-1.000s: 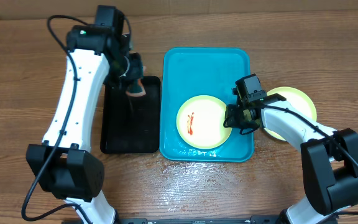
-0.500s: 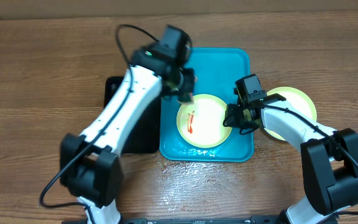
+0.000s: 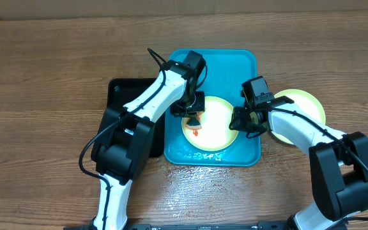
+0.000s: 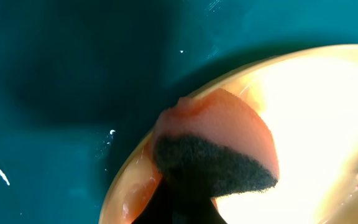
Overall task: Clean dirty plates on tray and stack at the side
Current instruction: 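Scrub the stained plate with the sponge while the right gripper holds its rim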
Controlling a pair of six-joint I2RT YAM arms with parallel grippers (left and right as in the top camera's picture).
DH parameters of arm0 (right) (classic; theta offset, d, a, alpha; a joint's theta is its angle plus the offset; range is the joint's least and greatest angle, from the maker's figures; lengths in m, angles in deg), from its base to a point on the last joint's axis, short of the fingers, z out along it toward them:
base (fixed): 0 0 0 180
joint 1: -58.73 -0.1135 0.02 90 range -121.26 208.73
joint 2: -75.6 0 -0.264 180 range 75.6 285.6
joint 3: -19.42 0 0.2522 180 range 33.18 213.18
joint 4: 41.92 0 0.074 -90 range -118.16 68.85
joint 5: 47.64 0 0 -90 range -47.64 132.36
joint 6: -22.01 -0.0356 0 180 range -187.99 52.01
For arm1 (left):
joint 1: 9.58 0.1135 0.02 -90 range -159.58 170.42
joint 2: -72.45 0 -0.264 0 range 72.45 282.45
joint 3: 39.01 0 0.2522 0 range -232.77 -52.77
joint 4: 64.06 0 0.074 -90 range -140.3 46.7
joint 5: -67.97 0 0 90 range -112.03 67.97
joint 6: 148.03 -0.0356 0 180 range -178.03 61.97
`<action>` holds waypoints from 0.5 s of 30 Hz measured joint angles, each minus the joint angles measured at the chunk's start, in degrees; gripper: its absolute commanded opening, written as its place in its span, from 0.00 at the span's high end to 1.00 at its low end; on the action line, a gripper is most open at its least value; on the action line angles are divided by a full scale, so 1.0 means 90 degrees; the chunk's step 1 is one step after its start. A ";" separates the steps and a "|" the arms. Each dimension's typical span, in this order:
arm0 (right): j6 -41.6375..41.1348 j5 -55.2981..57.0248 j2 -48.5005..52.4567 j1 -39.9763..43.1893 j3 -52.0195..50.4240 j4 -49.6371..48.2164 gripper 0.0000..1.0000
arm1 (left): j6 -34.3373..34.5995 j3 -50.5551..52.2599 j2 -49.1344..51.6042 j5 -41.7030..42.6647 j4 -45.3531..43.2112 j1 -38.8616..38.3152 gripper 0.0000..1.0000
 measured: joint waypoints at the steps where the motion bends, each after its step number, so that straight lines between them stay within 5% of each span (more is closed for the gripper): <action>1: 0.0000 0.0002 0.0000 0.0000 0.0000 0.0002 0.93 | -0.0015 0.0000 0.0000 0.0010 -0.0022 0.0000 0.96; 15: -0.0007 0.0172 0.0000 0.0012 0.0019 0.0121 0.93 | -0.0066 -0.0051 0.0444 0.2011 -0.0913 -0.0228 0.96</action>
